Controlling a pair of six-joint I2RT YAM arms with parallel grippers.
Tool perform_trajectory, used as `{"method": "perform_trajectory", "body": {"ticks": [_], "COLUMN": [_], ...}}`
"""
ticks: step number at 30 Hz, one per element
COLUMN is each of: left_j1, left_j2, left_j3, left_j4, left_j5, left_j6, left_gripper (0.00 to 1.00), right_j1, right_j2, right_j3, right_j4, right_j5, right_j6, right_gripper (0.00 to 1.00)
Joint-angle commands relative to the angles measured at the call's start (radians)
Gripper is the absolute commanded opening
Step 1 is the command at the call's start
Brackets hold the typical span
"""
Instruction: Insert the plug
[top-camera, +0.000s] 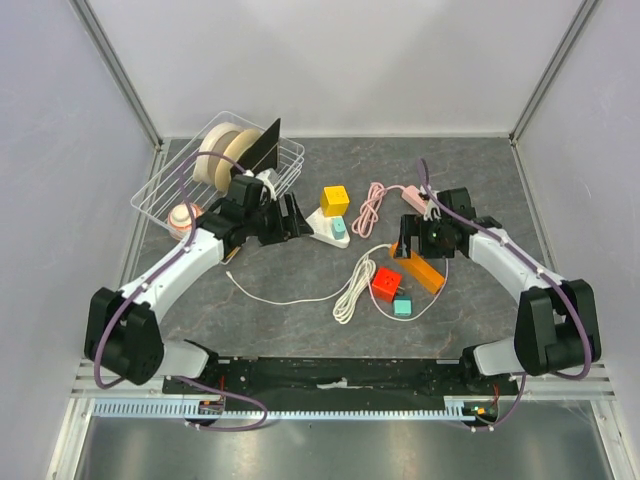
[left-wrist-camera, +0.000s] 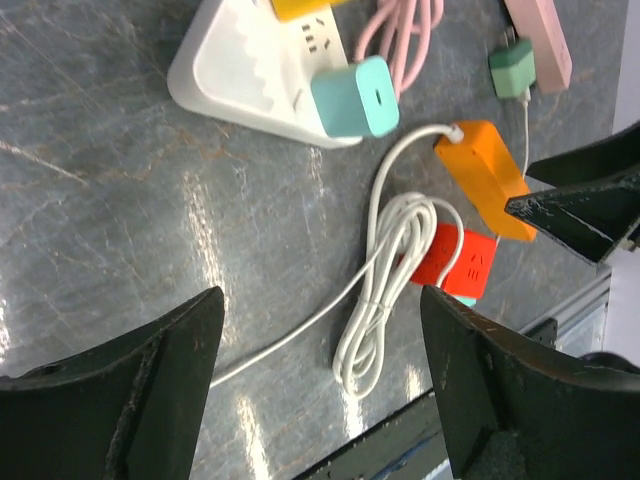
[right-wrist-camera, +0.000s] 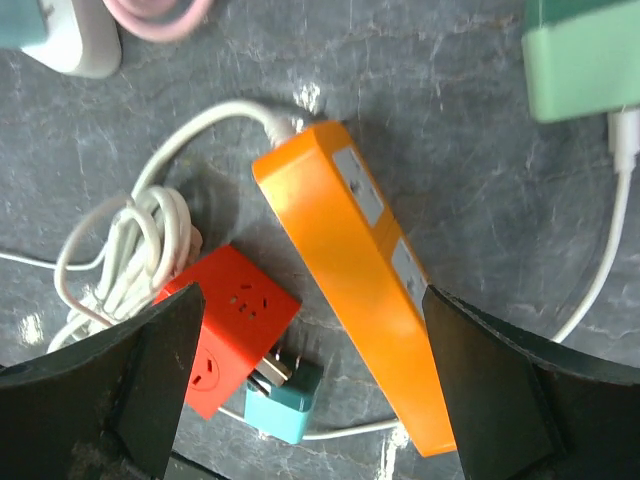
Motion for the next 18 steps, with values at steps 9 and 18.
{"method": "perform_trajectory", "body": {"ticks": [9,18], "left_j1": [-0.004,-0.004], "left_j2": [-0.224,-0.290], "left_j3": [-0.110,-0.154], "left_j4": [-0.050,-0.061], "left_j5": [0.110,0.112], "left_j6": [0.057,0.033], "left_gripper": [0.84,0.84], "right_j1": [0.051,0.082], "right_j2": [-0.050,-0.070], "right_j3": [-0.116,-0.084], "right_j4": [-0.007,-0.015], "right_j5": [0.116,0.197], "right_j6": [0.028,0.014], "right_gripper": [0.94,0.32]}}
